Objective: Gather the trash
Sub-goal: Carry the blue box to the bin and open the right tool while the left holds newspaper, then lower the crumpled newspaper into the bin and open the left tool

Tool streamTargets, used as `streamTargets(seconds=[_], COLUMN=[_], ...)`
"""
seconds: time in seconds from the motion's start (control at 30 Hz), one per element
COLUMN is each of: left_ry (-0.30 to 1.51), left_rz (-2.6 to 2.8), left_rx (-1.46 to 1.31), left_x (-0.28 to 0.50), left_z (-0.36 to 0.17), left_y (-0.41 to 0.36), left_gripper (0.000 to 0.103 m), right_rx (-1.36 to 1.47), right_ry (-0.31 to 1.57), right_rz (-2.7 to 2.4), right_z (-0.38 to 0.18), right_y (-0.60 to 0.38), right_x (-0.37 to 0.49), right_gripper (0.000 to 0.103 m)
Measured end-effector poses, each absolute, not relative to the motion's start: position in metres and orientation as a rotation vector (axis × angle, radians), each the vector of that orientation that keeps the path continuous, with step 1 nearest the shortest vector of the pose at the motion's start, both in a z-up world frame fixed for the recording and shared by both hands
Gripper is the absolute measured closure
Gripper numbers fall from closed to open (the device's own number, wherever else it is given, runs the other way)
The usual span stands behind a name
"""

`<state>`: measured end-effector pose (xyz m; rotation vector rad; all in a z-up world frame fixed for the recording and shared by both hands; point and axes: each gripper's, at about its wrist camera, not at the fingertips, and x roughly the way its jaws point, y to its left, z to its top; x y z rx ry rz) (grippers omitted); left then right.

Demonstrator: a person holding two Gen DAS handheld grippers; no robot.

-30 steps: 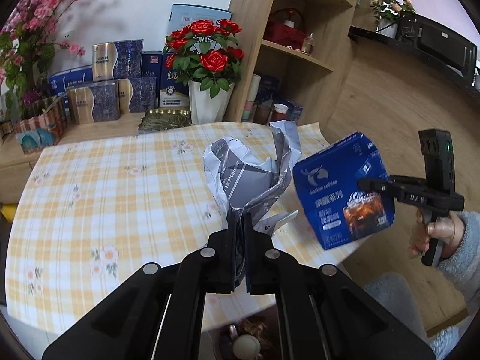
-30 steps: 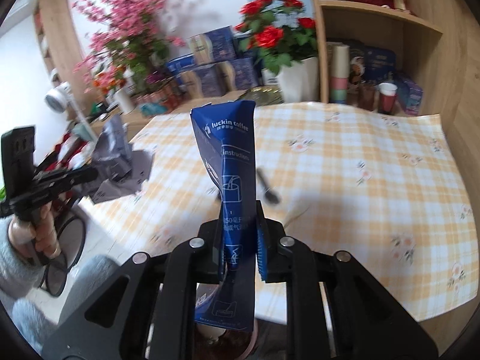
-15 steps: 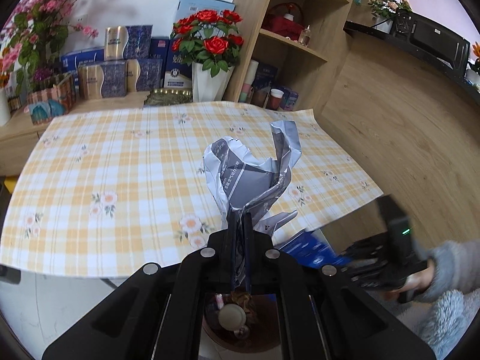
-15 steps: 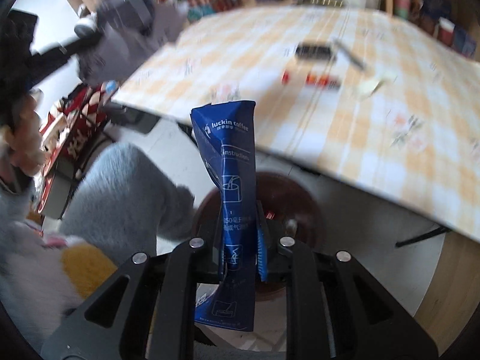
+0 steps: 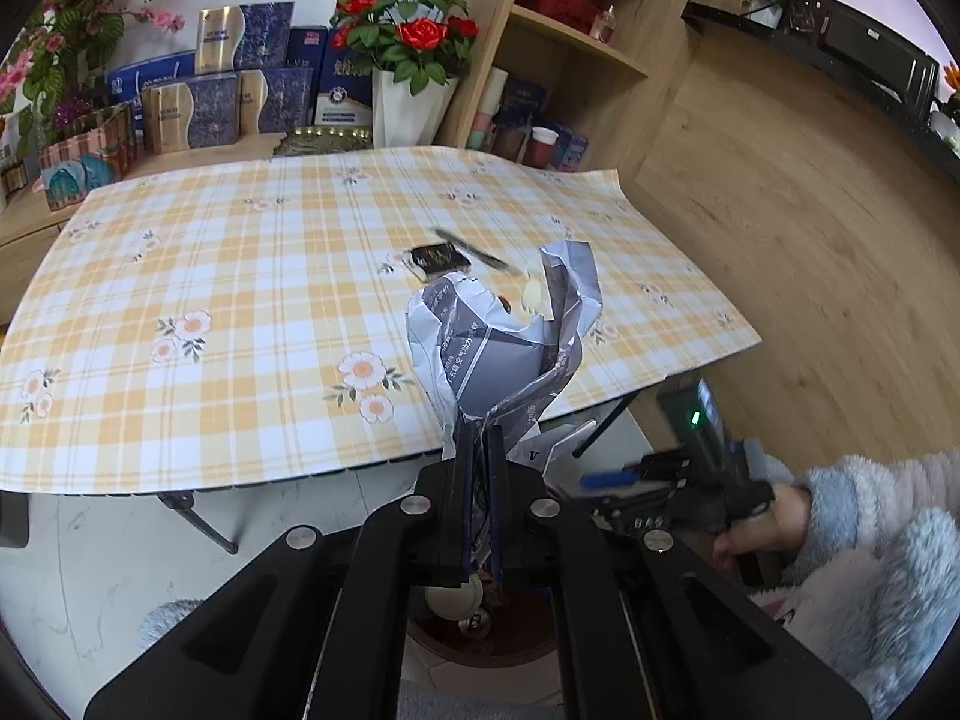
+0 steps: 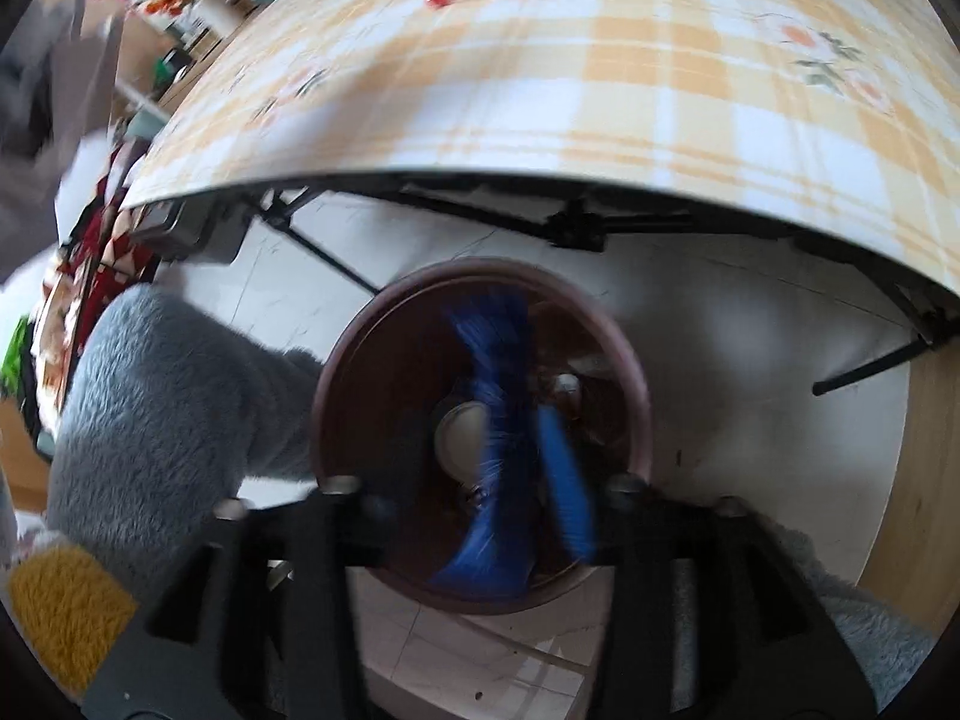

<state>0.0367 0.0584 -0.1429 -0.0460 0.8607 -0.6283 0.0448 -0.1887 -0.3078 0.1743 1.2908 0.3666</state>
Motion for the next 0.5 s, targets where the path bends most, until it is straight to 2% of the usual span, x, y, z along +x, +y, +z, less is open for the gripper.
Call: streamTargets(seconds=[0.13,0.23,0.33,0.5], left_ry=[0.906,0.938,0.957,1.013], left_rz=[-0.64,-0.664,-0.684,-0.723], left_rx=[-0.024,-0.006,0.011,0.079], left_x=[0.035,0.031,0.029,0.031], left_z=[-0.158,-0.17,-0.18,-0.2], left_y=[0.053,0.045,0.038,0.02], left_gripper=[0.099,0.098,0.098,0.098], right_rx=[0.189,0.174,0.173,0.187], right_ry=[1.226,1.143,1.043,0.94], right_rz=[0.346,0.332,0.31,0.266], right_z=[-0.286,-0.26,-0.229,-0.193], right_y=[-0.2,-0.207,-0.221,-0.242], right_x=[0.043,0.037,0.029,0.025], right_gripper=[0.028,0.013,0.008,0.006])
